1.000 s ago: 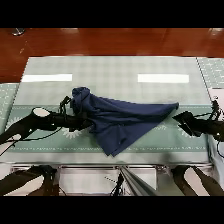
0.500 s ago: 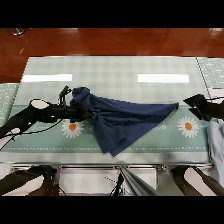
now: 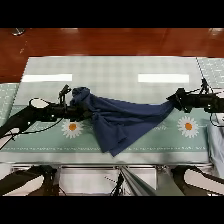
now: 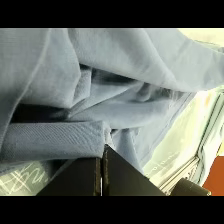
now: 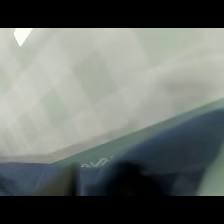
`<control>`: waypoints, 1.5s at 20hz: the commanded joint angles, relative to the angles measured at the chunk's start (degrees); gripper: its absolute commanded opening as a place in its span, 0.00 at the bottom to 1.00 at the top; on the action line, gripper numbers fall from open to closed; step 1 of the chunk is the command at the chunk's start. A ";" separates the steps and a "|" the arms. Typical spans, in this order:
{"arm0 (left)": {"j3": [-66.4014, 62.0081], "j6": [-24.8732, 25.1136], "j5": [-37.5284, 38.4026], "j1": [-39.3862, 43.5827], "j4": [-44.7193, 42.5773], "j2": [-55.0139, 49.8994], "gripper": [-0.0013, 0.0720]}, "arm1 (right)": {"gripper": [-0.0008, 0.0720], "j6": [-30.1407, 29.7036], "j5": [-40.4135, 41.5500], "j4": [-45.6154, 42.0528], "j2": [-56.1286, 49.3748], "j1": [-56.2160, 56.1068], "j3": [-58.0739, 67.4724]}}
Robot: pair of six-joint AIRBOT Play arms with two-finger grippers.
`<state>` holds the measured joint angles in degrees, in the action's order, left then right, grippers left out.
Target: Fold the shirts.
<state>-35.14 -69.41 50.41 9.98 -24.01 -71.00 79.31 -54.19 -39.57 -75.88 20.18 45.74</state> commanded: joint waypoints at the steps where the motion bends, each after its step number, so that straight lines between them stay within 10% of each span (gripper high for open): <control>1: -1.92 0.02 1.07 -1.95 0.09 2.27 0.05 | 0.05 -2.51 -5.40 2.03 -2.23 -1.79 4.70; 11: -53.37 2.73 -4.26 -23.32 0.72 23.19 0.05 | 0.05 0.11 -16.17 -6.93 14.97 -2.25 59.84; 20: -63.25 0.66 -1.49 -33.92 -21.77 44.13 0.05 | 0.05 2.34 -19.04 -22.01 44.13 -2.19 61.88; 30: -47.36 -1.88 7.56 -25.70 -30.36 47.80 0.05 | 0.05 3.50 -27.93 -23.10 45.46 -2.21 53.96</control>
<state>-89.34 -70.98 55.99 -17.80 -52.88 -23.49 82.59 -81.17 -62.48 -29.87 18.02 103.70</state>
